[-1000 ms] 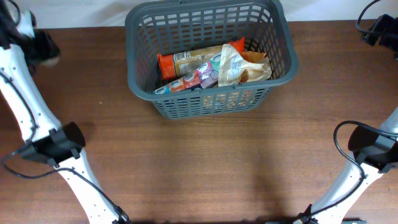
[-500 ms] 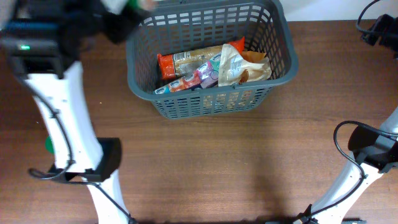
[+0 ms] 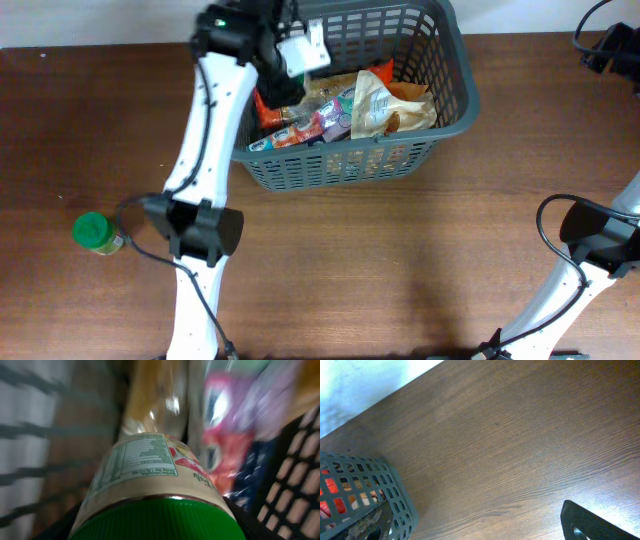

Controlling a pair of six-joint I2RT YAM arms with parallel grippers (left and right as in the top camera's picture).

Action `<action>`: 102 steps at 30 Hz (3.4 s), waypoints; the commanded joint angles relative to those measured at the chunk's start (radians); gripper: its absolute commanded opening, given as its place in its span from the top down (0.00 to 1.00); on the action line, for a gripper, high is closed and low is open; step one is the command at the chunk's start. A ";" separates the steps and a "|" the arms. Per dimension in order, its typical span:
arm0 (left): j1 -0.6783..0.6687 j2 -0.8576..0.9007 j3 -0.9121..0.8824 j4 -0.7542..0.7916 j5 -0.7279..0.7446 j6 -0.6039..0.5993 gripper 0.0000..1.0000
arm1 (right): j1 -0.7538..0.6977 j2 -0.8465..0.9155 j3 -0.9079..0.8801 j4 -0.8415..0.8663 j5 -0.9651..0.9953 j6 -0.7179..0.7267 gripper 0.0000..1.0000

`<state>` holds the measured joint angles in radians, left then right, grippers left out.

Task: Pack container
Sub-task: 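Lift the jar into the basket and release it, then grasp the lower green-lidded jar with the left gripper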

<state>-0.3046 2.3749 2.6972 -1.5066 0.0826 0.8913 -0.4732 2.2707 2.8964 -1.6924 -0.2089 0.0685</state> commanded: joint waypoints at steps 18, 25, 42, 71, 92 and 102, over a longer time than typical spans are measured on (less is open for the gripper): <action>0.101 -0.320 -0.035 0.051 -0.177 -0.391 0.01 | 0.003 0.010 0.001 -0.006 -0.008 0.000 0.01; 0.474 -0.389 -0.040 -0.007 -0.176 -0.723 0.01 | 0.002 0.010 0.001 -0.006 -0.009 0.000 0.01; 0.843 -0.243 -0.678 -0.018 -0.048 -0.790 0.08 | 0.003 0.010 0.001 -0.006 -0.008 0.000 0.01; 0.892 -0.244 -0.926 0.091 -0.073 -0.793 0.16 | 0.002 0.010 0.001 -0.006 -0.008 0.000 0.01; 0.892 -0.243 -1.038 0.198 -0.151 -0.820 0.20 | 0.002 0.010 0.001 -0.006 -0.008 0.000 0.01; 0.899 -0.243 -1.085 0.252 -0.189 -0.820 0.22 | 0.003 0.010 0.001 -0.006 -0.008 0.000 0.01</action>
<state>0.5838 2.1246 1.6474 -1.2697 -0.0860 0.0845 -0.4736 2.2715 2.8964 -1.6924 -0.2089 0.0681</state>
